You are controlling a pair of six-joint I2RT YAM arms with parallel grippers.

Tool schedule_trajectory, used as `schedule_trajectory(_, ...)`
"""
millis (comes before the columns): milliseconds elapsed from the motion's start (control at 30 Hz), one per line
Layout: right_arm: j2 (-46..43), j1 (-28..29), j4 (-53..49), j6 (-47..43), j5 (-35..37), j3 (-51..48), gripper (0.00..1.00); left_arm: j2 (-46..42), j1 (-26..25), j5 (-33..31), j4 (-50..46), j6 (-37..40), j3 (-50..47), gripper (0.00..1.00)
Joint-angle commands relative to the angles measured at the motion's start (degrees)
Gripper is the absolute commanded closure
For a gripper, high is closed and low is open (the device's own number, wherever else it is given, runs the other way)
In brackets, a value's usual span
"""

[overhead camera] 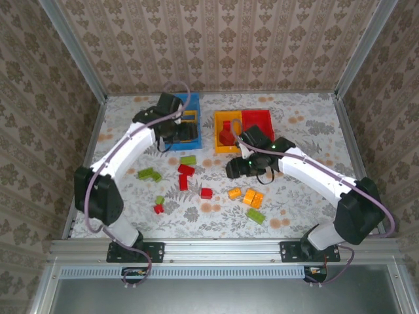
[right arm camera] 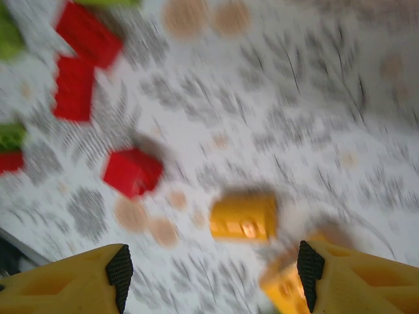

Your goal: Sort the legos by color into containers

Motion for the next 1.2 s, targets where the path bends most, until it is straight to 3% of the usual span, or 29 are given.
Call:
schedule_trajectory(0, -3.5, 2.8, -15.7, 0.9, 3.1, -3.3, 0.28, -6.3, -6.9, 5.8, 2.9, 7.1, -9.0, 0.32)
schedule_trajectory(133, -6.2, 8.0, -19.4, 4.7, 4.7, -9.0, 0.25, -13.9, -13.3, 8.1, 4.3, 7.5, -19.0, 0.32)
schedule_trajectory(400, 1.0, 12.1, -15.2, 5.7, 6.8, -13.7, 0.19, -22.2, -15.8, 7.4, 3.4, 3.8, -26.5, 0.32)
schedule_trajectory(433, 2.2, 12.5, -14.9, 5.5, 7.3, -13.7, 0.06, -22.5, -15.9, 7.1, 3.3, 3.7, -26.7, 0.32)
schedule_trajectory(467, 3.3, 12.7, -14.5, 5.2, 8.0, -13.6, 0.01, -22.9, -15.9, 6.8, 3.2, 3.3, -26.9, 0.32)
schedule_trajectory(567, 5.8, 12.7, -13.0, 4.1, 9.0, -12.9, 0.01, -23.8, -15.9, 6.3, 3.3, 2.5, -27.2, 0.32)
schedule_trajectory(700, 9.4, 12.9, -10.8, 3.9, 8.0, -12.5, 0.09, -24.7, -16.1, 5.6, 3.4, 1.7, -27.6, 0.32)
schedule_trajectory(1033, 13.7, 14.3, -7.4, 2.9, 7.0, -12.6, 0.40, -25.0, -16.1, 4.5, 3.4, 0.7, -27.0, 0.33)
schedule_trajectory(1167, 13.7, 15.2, -6.4, 2.9, 6.8, -13.5, 0.59, -25.0, -16.1, 4.2, 3.8, 0.3, -27.0, 0.33)
